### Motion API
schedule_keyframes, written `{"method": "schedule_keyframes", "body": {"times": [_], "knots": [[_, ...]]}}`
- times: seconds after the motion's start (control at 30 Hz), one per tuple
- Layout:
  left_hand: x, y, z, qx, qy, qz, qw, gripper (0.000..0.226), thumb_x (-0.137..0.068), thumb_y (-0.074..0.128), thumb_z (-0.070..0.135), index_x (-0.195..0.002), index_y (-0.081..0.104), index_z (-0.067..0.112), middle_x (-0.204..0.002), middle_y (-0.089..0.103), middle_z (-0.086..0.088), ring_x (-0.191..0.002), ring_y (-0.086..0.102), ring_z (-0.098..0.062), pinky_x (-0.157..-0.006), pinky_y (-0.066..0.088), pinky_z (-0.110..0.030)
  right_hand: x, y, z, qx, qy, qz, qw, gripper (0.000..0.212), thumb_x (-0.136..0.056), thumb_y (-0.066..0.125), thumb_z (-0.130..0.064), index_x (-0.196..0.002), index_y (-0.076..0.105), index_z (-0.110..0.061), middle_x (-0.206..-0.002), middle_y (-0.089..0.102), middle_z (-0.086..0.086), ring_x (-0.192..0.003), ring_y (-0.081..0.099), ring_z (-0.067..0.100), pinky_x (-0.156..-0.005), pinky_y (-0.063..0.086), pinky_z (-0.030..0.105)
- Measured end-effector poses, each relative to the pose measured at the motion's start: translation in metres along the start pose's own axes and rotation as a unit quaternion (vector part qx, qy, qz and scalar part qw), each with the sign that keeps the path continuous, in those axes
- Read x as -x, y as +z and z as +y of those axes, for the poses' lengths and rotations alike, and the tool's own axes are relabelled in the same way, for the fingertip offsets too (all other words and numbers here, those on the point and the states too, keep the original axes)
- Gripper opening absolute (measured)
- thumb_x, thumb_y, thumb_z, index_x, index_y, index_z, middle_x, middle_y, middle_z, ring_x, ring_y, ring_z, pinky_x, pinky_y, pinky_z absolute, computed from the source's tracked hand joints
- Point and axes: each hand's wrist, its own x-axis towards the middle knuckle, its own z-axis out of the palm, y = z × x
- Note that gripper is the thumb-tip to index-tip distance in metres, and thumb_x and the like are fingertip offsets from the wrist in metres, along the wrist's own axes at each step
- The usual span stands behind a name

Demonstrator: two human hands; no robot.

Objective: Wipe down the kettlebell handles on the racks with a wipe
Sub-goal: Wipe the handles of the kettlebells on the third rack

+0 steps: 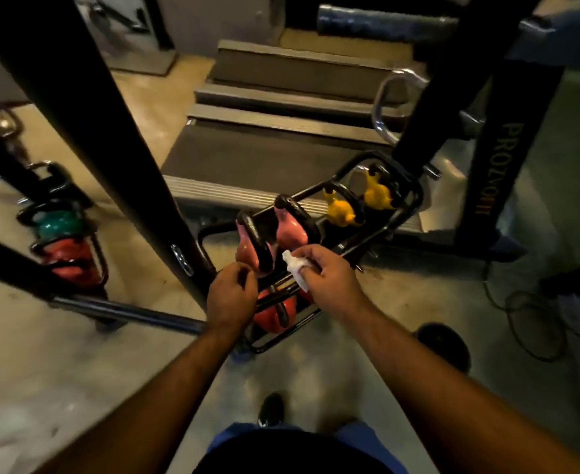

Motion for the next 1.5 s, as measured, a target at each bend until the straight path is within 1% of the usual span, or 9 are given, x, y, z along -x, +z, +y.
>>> {"method": "schedule_keyframes", "body": {"times": [0.13, 0.27, 0.5, 0.6, 0.67, 0.8, 1.07, 1.33, 1.5], "knots": [[-0.019, 0.009, 0.004, -0.026, -0.036, 0.028, 0.999, 0.021, -0.091, 0.055, 0.01, -0.109, 0.066, 0.011, -0.109, 0.066, -0.007, -0.102, 0.061, -0.023, -0.086, 0.04, -0.023, -0.045, -0.005, 0.0, 0.085, -0.071, -0.059, 0.992, 0.037, -0.094, 0.061, -0.036, -0.131, 0.057, -0.038, -0.103, 0.07, -0.015, -0.098, 0.066, 0.009, -0.084, 0.058, 0.038], [-0.034, 0.015, 0.017, -0.033, -0.071, 0.033, 0.996, 0.031, -0.095, 0.053, 0.013, -0.124, 0.062, 0.011, -0.122, 0.065, -0.01, -0.112, 0.06, -0.025, -0.089, 0.038, -0.021, -0.079, -0.014, -0.004, 0.096, -0.143, -0.114, 0.979, 0.019, -0.091, 0.063, -0.029, -0.106, 0.063, -0.04, -0.097, 0.068, -0.02, -0.098, 0.065, 0.01, -0.09, 0.055, 0.045], [-0.058, 0.023, 0.016, -0.004, -0.158, -0.054, 0.986, 0.04, -0.086, 0.065, 0.005, -0.123, 0.065, 0.019, -0.116, 0.07, -0.006, -0.11, 0.064, -0.021, -0.096, 0.049, -0.027, -0.118, -0.018, -0.004, 0.166, -0.31, -0.146, 0.925, 0.028, -0.088, 0.066, -0.012, -0.115, 0.072, -0.021, -0.114, 0.071, -0.004, -0.11, 0.061, 0.014, -0.097, 0.05, 0.038], [-0.062, 0.026, 0.023, -0.018, -0.141, -0.054, 0.988, 0.027, -0.094, 0.054, -0.002, -0.118, 0.063, 0.006, -0.103, 0.066, -0.002, -0.095, 0.063, -0.013, -0.074, 0.048, -0.007, -0.131, -0.009, -0.006, 0.212, -0.375, -0.14, 0.891, 0.029, -0.089, 0.065, -0.012, -0.116, 0.073, -0.021, -0.115, 0.071, -0.003, -0.112, 0.061, 0.016, -0.096, 0.05, 0.036], [-0.06, 0.029, 0.034, 0.057, -0.166, -0.023, 0.984, 0.02, -0.101, 0.046, 0.01, -0.109, 0.064, 0.005, -0.085, 0.069, -0.003, -0.075, 0.066, -0.013, -0.061, 0.054, -0.019, -0.137, -0.002, -0.008, 0.223, -0.405, -0.142, 0.875, 0.03, -0.091, 0.062, -0.01, -0.117, 0.074, -0.019, -0.116, 0.072, -0.001, -0.111, 0.063, 0.016, -0.095, 0.052, 0.036], [-0.058, 0.035, 0.029, 0.185, -0.176, -0.027, 0.966, 0.03, -0.101, 0.046, 0.02, -0.124, 0.062, 0.01, -0.111, 0.068, -0.016, -0.089, 0.067, -0.023, -0.07, 0.054, -0.033, -0.14, 0.009, -0.008, 0.268, -0.436, -0.161, 0.844, 0.036, -0.089, 0.065, -0.004, -0.123, 0.071, -0.014, -0.123, 0.071, 0.005, -0.113, 0.067, 0.023, -0.093, 0.057, 0.041], [-0.076, 0.032, 0.019, 0.27, -0.28, -0.001, 0.921, 0.038, -0.099, 0.043, -0.004, -0.136, 0.053, 0.001, -0.134, 0.058, -0.019, -0.124, 0.054, -0.032, -0.061, 0.028, 0.01, -0.136, 0.017, 0.015, 0.328, -0.427, -0.303, 0.786, 0.051, -0.096, 0.058, -0.02, -0.147, 0.051, -0.018, -0.156, 0.043, 0.004, -0.15, 0.028, 0.021, -0.122, 0.02, 0.035], [-0.067, 0.036, 0.013, 0.168, -0.21, 0.007, 0.963, 0.019, -0.098, 0.053, 0.027, -0.105, 0.071, 0.023, -0.105, 0.071, 0.0, -0.099, 0.067, -0.02, -0.091, 0.054, -0.04, -0.163, 0.018, -0.001, 0.279, -0.44, -0.27, 0.81, 0.044, -0.084, 0.073, -0.005, -0.127, 0.069, -0.015, -0.139, 0.062, 0.005, -0.133, 0.055, 0.023, -0.109, 0.04, 0.033], [-0.068, 0.038, 0.012, 0.044, -0.181, -0.023, 0.982, 0.022, -0.097, 0.056, 0.027, -0.116, 0.062, 0.037, -0.104, 0.067, 0.006, -0.098, 0.064, -0.015, -0.088, 0.055, -0.034, -0.186, 0.015, 0.0, 0.276, -0.527, -0.309, 0.742, 0.033, -0.087, 0.066, -0.015, -0.119, 0.073, -0.012, -0.128, 0.069, 0.009, -0.123, 0.063, 0.026, -0.107, 0.042, 0.035]]}}
